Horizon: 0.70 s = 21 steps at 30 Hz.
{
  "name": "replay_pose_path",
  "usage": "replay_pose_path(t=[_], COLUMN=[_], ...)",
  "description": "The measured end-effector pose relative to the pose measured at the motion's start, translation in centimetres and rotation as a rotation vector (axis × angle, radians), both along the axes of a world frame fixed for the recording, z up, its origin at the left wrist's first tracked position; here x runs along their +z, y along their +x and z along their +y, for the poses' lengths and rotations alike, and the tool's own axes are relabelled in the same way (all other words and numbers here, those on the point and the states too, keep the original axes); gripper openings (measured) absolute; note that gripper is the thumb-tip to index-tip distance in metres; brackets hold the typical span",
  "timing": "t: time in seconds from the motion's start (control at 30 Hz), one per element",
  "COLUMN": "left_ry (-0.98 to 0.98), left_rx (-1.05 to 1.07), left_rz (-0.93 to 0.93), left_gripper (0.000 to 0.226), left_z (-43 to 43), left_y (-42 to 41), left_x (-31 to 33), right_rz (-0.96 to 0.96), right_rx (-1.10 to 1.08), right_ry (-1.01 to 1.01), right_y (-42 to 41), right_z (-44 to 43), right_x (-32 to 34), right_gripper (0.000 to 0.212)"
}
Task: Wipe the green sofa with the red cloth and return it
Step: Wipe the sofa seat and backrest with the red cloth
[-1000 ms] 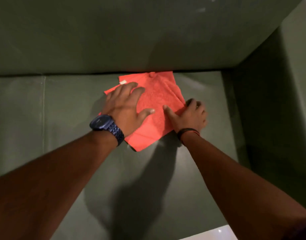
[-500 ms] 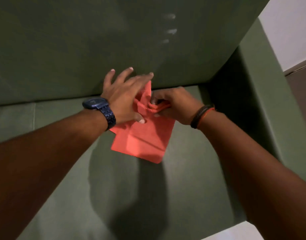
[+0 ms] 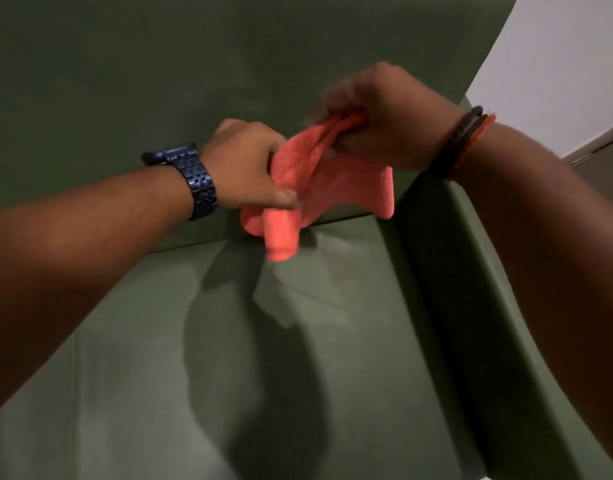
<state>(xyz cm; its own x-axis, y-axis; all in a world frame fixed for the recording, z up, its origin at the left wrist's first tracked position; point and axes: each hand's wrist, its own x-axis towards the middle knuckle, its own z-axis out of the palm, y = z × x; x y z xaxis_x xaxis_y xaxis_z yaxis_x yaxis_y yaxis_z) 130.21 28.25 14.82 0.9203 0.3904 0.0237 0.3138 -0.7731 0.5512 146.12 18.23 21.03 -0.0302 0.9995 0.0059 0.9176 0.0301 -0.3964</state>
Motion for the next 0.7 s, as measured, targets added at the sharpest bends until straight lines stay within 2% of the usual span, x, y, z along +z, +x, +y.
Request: replay_pose_path(t=[0.07,0.1,0.2,0.27,0.33,0.37,0.4,0.43,0.5,0.6,0.63,0.7], left_ry=[-0.001,0.011,0.198,0.316,0.393,0.414,0.426,0.434,0.444,0.490,0.529,0.720], left_rx=[0.132,0.195,0.342,0.424,0.464,0.469,0.474,0.477,0.470,0.336,0.262,0.175], left_rz=[-0.051,-0.098,-0.225,-0.256,-0.237,-0.231,-0.222,-0.213,-0.197,-0.266,-0.275,-0.190], left_gripper=[0.030,0.026,0.019,0.021,0.024,0.025,0.025,0.026,0.026,0.035,0.047,0.087], left_z=[0.6,0.9,1.6,2.1,2.6,2.7,2.8,2.8,2.8,3.1,3.2,3.7], left_y=[-0.4,-0.4,0.3,1.2,2.1,2.5,2.7,3.0,3.1,1.6,0.6,-1.7], left_x=[0.0,0.1,0.4,0.4,0.3,0.3,0.3,0.3,0.2,0.0,-0.3,-1.1], right_rz=[0.060,0.100,0.218,0.313,0.260,0.218,0.231,0.303,0.541,0.785,0.785,0.754], right_rx=[-0.112,-0.179,-0.462,-0.784,-1.192,-1.301,-1.302,-1.228,-1.109,-1.227,-1.248,-1.213], right_ry=[0.077,0.126,0.339,0.503,0.712,0.822,0.886,0.870,0.697,0.528,0.486,0.468], right_y=[0.8,1.1,0.9,-0.1,-2.5,-4.2,-6.0,-7.9,-10.3,-8.8,-8.0,-7.2], right_z=[0.1,0.1,0.3,0.8,1.3,1.4,1.7,2.2,2.9,4.7,5.2,5.5], right_x=[-0.2,-0.6,-2.6,-4.0,-5.3,-6.0,-7.0,-8.1,-10.1,-11.8,-12.0,-12.6], right_gripper=[0.024,0.021,0.018,0.024,0.035,0.039,0.041,0.042,0.048,0.072,0.079,0.088])
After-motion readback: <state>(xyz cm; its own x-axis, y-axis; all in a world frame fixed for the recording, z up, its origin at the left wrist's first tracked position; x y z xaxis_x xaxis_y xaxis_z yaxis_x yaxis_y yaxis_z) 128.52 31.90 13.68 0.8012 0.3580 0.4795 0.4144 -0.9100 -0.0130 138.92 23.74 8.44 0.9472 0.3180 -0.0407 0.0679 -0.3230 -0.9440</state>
